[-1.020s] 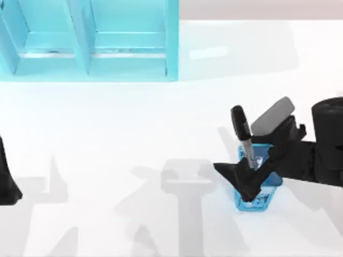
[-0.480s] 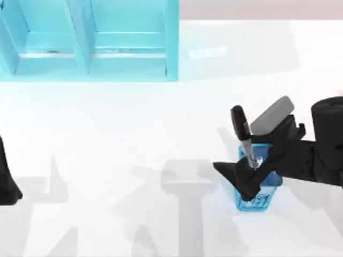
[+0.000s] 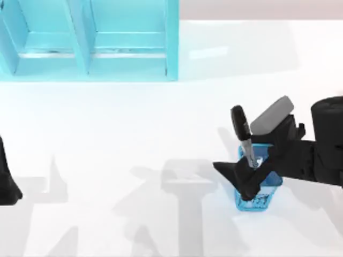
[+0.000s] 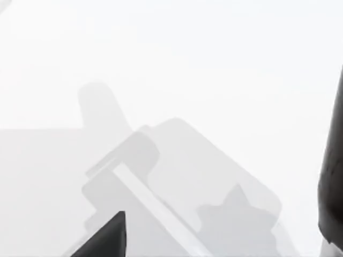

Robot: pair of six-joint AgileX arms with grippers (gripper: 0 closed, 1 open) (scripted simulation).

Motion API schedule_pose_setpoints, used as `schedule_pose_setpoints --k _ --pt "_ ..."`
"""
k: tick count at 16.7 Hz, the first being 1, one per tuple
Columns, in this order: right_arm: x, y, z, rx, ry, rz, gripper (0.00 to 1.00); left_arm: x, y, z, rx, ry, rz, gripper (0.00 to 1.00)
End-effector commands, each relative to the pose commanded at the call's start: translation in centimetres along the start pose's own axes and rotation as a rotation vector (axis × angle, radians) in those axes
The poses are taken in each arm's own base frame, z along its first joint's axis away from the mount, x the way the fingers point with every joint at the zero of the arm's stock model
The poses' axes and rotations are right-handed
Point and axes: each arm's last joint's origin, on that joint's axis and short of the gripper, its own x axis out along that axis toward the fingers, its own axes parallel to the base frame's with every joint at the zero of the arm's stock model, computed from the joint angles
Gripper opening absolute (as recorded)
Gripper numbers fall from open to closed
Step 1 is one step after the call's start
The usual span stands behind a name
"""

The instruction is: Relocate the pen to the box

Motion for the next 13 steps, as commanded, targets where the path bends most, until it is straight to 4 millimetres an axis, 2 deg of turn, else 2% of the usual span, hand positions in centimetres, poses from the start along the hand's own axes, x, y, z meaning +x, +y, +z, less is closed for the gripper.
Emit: schedule_pose_setpoints --k 4,7,10,13 --pt "-0.9 -1.7 1.3 -0.008 0.009 0.002 0.0 0.0 0.0 0.0 0.0 0.0 0.0 1.0" --pt "-2.9 -4.0 2.9 -0.006 0.036 0.008 0.0 0.0 0.0 0.0 0.0 0.0 0.0 1.0" --pt "-6.2 -6.0 4.3 0.019 0.077 0.03 0.0 0.0 0.0 0.0 0.0 0.0 0.0 1.0" --pt "-10.6 -7.1 5.6 0.047 0.085 0.045 0.0 0.0 0.0 0.0 0.0 0.0 0.0 1.0"
